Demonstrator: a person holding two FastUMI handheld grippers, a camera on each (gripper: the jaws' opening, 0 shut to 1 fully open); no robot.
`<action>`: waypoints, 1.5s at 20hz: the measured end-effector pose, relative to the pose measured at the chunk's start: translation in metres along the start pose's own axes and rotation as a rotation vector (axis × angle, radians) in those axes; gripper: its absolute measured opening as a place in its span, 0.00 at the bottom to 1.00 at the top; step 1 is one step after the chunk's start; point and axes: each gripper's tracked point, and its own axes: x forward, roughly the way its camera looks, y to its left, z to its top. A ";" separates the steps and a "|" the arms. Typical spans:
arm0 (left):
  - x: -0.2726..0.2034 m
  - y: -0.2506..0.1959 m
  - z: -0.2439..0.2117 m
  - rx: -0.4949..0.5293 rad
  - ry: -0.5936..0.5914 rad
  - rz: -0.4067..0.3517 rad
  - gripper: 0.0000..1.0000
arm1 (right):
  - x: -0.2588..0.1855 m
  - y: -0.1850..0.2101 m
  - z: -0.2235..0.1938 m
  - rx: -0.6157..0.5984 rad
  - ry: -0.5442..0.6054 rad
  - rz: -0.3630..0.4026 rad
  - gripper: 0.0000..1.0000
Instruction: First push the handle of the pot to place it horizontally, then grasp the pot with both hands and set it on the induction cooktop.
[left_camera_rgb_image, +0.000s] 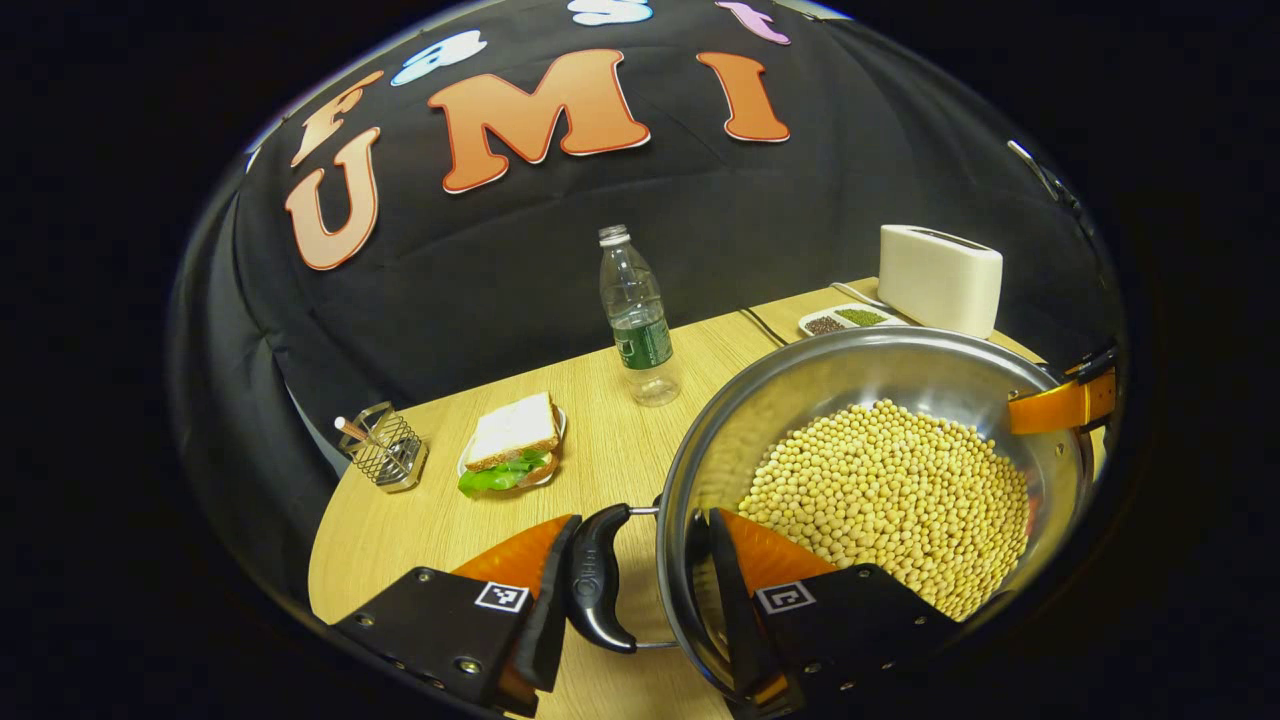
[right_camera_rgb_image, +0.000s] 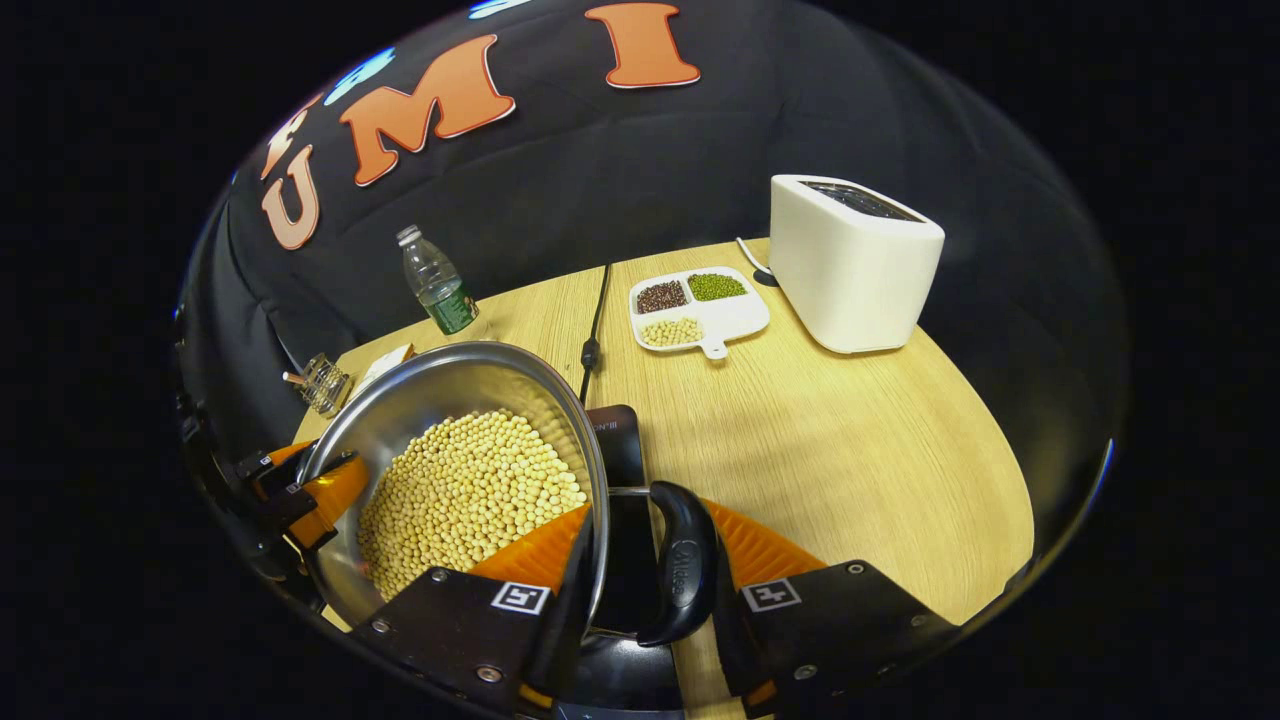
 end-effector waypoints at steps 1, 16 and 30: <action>0.001 0.000 -0.002 0.005 -0.004 0.003 0.67 | 0.000 -0.001 0.000 -0.003 -0.008 -0.002 0.56; -0.065 0.053 0.072 -0.091 -0.260 0.187 0.83 | -0.067 -0.015 0.074 -0.046 -0.325 -0.042 0.90; -0.326 0.170 0.224 -0.188 -0.711 0.325 0.83 | -0.268 0.004 0.171 -0.236 -0.795 0.020 0.93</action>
